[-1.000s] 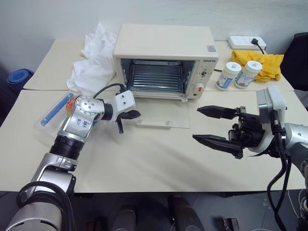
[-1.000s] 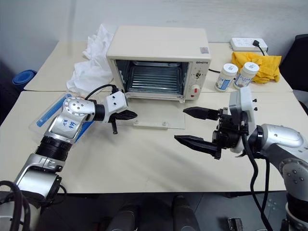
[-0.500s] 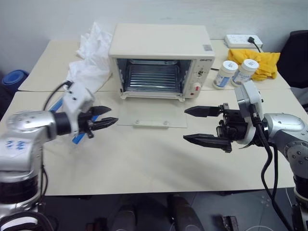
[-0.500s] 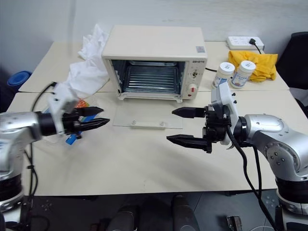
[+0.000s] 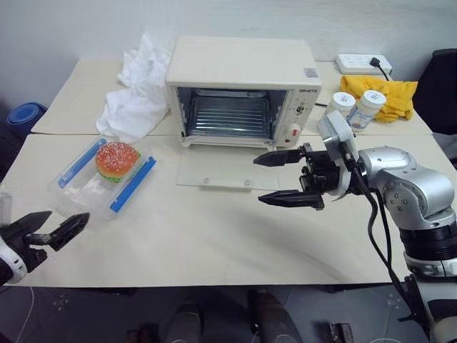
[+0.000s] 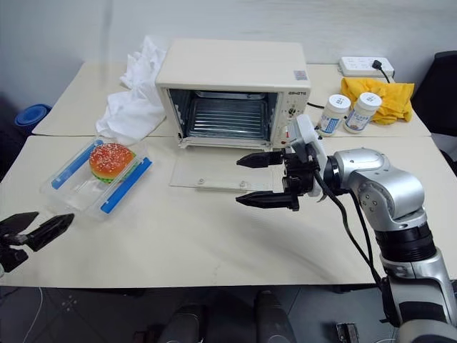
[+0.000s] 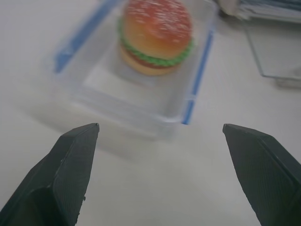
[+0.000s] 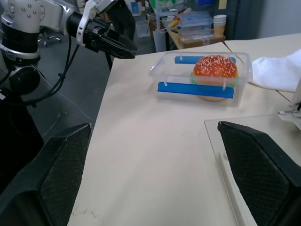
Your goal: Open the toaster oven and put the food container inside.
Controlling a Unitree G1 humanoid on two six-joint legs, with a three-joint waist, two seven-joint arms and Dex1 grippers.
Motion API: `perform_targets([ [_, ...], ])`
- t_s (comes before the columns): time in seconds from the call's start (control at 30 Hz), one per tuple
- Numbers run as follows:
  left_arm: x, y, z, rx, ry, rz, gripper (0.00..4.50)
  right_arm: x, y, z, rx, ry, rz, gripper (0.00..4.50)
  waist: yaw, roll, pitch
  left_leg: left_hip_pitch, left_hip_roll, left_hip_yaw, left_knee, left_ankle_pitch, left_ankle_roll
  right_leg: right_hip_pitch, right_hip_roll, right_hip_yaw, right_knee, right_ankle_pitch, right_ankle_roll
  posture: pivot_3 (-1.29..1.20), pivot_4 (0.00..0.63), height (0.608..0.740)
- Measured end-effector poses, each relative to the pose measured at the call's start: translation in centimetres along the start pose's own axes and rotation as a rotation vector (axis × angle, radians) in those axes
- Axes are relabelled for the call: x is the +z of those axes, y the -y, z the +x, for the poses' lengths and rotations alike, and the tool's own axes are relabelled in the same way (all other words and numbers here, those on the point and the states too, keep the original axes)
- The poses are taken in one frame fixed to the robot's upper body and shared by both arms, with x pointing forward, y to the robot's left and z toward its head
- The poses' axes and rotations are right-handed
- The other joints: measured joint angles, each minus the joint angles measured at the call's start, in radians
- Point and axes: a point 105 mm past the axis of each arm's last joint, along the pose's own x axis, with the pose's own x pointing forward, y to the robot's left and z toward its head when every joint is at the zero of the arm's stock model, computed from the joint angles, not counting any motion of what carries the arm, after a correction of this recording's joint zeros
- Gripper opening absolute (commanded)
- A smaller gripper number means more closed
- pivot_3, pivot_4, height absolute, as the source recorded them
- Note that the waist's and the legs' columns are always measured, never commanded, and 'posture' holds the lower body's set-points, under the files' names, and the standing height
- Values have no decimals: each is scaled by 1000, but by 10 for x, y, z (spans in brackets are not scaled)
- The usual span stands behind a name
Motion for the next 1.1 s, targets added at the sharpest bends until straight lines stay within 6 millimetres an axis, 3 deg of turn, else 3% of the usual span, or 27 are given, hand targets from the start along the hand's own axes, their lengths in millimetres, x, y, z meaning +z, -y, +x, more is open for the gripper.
perform_targets([
  [0.1,3,3,29,44,150,-232,4467,2,0,6,24,10,-5,4500,14,-1,-1,-1,-1,-7,4,-1,-2,6,-1,-8,-3,1,1,0,150,740],
  [0.23,-10,16,58,127,166,-441,4467,1,-2,7,28,8,4,4500,18,-5,-3,-4,0,-8,7,-4,-6,6,-1,-10,-5,1,1,0,150,740],
  [0.43,-24,7,69,305,90,-525,4467,-7,-5,5,-4,3,44,4500,14,-5,-3,-3,2,-7,7,-5,-6,5,1,-11,-4,1,0,0,150,740],
  [0.67,-9,1,88,351,59,-562,4467,-6,-6,1,-54,17,36,4500,14,-5,-3,-2,1,-8,8,-4,-6,6,1,-12,-3,1,0,0,150,740],
  [0.77,-7,4,101,361,28,-645,3863,-9,-8,1,-66,20,47,4500,20,-5,-3,-3,1,-8,8,-4,-6,6,1,-12,-4,1,0,0,150,740],
  [1.0,-14,-20,102,505,-40,-733,1621,-6,-7,-4,-103,30,33,4500,20,-5,-3,-3,2,-8,7,-4,-7,5,1,-12,-4,1,0,0,150,740],
  [1.1,-9,-20,105,503,-46,-736,657,-8,-8,-6,-114,30,40,4500,24,-5,-3,-3,1,-8,7,-4,-7,6,1,-12,-4,1,0,0,150,740],
])
